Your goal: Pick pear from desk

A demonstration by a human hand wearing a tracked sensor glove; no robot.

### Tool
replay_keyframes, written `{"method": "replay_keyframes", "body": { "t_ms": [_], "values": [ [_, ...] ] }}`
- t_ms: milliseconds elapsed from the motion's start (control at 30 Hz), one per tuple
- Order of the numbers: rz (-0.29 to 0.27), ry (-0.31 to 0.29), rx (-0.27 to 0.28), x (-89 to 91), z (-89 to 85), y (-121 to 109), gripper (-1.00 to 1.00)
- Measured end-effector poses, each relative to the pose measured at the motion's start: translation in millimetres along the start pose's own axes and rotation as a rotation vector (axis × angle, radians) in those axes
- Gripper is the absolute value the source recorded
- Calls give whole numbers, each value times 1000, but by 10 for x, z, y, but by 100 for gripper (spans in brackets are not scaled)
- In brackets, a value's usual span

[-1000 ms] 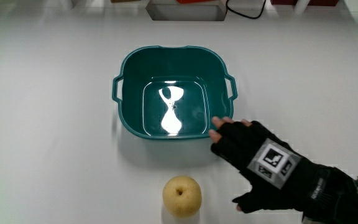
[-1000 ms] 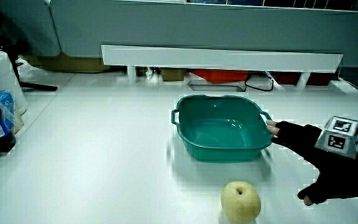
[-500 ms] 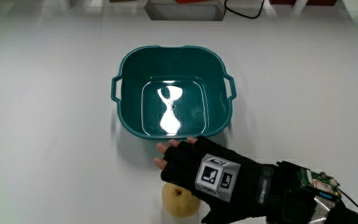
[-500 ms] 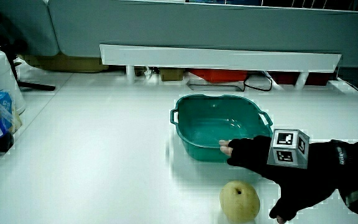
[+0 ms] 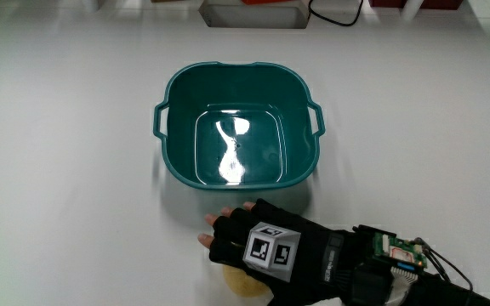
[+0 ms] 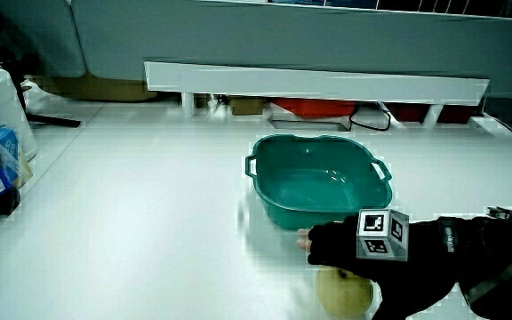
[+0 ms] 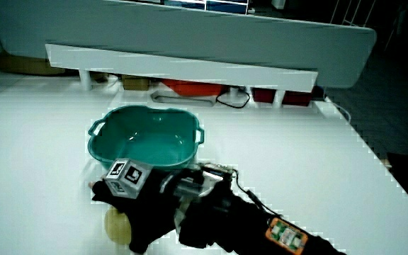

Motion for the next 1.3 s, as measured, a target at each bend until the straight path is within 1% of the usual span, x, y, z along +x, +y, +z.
{"method": "replay_keyframes", "body": {
  "t_ms": [67, 100, 133, 167, 200, 233, 300, 400, 433, 533, 600, 733, 867, 900, 933, 967, 1033, 1067, 1100, 1133, 1167, 1200, 1267, 1300],
  "values": [
    [8, 13, -22, -3, -38, 39, 29],
    [1, 4, -13, 0, -20, 33, 32],
    [6, 2, -2, 0, -2, 30, 35],
    [1, 9, -10, 0, -24, 52, 38],
    [9, 18, -10, 1, -26, 58, 41],
    [8, 14, -8, -4, -29, 58, 44],
    [6, 24, 3, 3, -19, 53, 50],
    [1, 19, 15, 0, -4, 58, 59],
    [2, 27, 33, 6, 21, 47, 62],
    [7, 24, 51, 8, 12, 52, 71],
    [-1, 36, 59, 17, 16, 48, 76],
    [3, 46, 93, 17, 28, 24, 88],
    [-4, 47, 99, 24, 32, 19, 100],
    [0, 46, 97, 19, 4, 30, 100],
    [-5, 51, 102, 28, 16, 13, 100],
    [-9, 43, 102, 37, 5, 2, 100],
    [-7, 70, 117, 81, 65, -59, 100],
    [-5, 66, 109, 101, 58, -66, 100],
    [-10, 76, 131, 135, 143, -128, 100],
    [-14, 84, 131, 161, 161, -152, 100],
    [-17, 79, 152, 187, 189, -187, 100],
    [-25, 78, 145, 216, 193, -205, 100],
    [-32, 95, 170, 282, 274, -285, 100],
    [-35, 86, 188, 308, 333, -332, 100]
  ]
}}
